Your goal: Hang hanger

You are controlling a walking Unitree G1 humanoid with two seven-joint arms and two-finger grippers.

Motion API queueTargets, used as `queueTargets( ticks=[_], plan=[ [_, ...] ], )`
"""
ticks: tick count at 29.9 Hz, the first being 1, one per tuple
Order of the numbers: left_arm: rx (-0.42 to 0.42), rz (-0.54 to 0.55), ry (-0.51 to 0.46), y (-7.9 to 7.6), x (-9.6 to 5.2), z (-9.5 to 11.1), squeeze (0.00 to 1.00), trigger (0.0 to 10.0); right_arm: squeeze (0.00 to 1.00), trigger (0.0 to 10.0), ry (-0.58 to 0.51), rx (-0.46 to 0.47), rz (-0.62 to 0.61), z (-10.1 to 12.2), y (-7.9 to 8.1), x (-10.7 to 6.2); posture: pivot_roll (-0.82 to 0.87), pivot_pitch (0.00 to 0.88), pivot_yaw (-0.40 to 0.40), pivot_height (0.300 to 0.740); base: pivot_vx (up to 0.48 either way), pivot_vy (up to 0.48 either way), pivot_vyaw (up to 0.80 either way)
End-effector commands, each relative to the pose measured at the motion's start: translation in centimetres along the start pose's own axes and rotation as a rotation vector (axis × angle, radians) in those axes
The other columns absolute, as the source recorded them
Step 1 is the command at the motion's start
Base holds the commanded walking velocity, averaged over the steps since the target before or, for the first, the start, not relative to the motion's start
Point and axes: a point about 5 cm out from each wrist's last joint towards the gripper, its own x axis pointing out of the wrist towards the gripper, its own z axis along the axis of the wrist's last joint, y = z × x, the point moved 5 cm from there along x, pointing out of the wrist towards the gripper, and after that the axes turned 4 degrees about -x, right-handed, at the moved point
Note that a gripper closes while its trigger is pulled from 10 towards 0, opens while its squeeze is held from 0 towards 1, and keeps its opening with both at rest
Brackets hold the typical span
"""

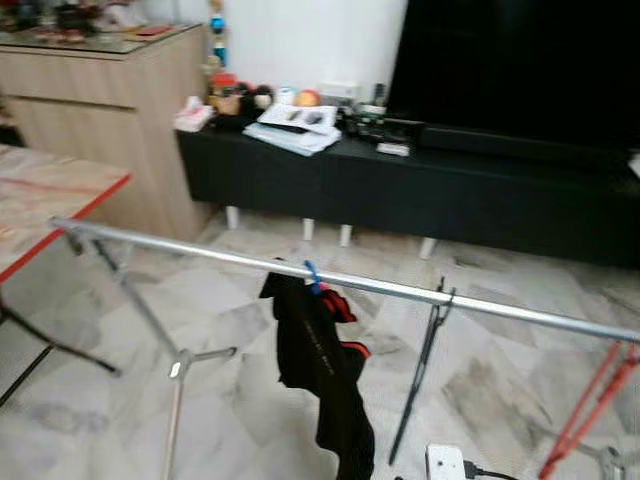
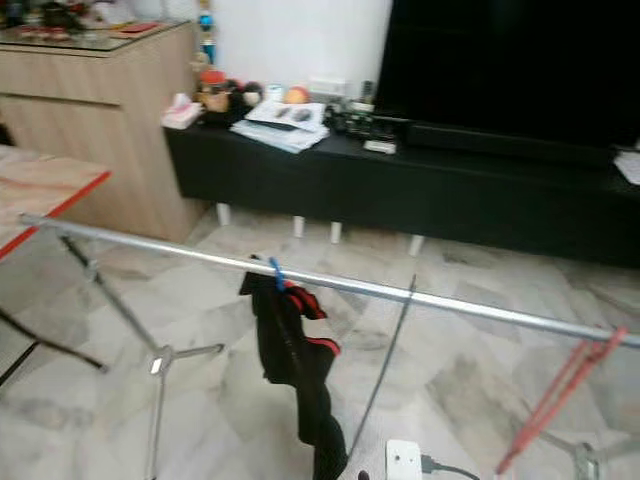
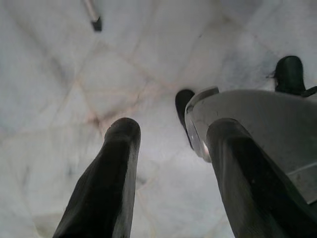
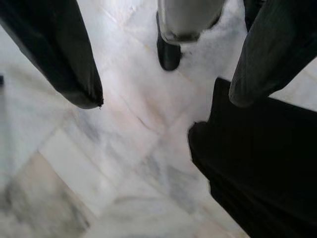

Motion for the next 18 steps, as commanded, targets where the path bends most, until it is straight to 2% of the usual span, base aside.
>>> queueTargets(
  ticks=[1,2,18],
  plan=[
    [-0.005,-0.003,0.013,-0.25,-0.03,-0.44,0.00,10.0,0.00,10.0,0.010,-0.003,-0.006,-0.20,0.00,-0.01,0.05,0.000,-0.031,0.740,0.000,0.000,-0.77],
    [-0.002,-0.005,0.013,-0.30,-0.03,-0.43,0.00,10.0,0.00,10.0,0.010,0.000,-0.006,-0.19,0.00,-0.01,0.05,0.000,-0.032,0.740,0.000,0.000,-0.76],
    [0.006,-0.018,0.017,-0.49,-0.02,-0.46,0.00,10.0,0.00,10.0,-0.007,-0.034,0.016,0.26,0.05,0.04,0.05,0.000,-0.032,0.740,0.000,0.000,0.00]
  ],
)
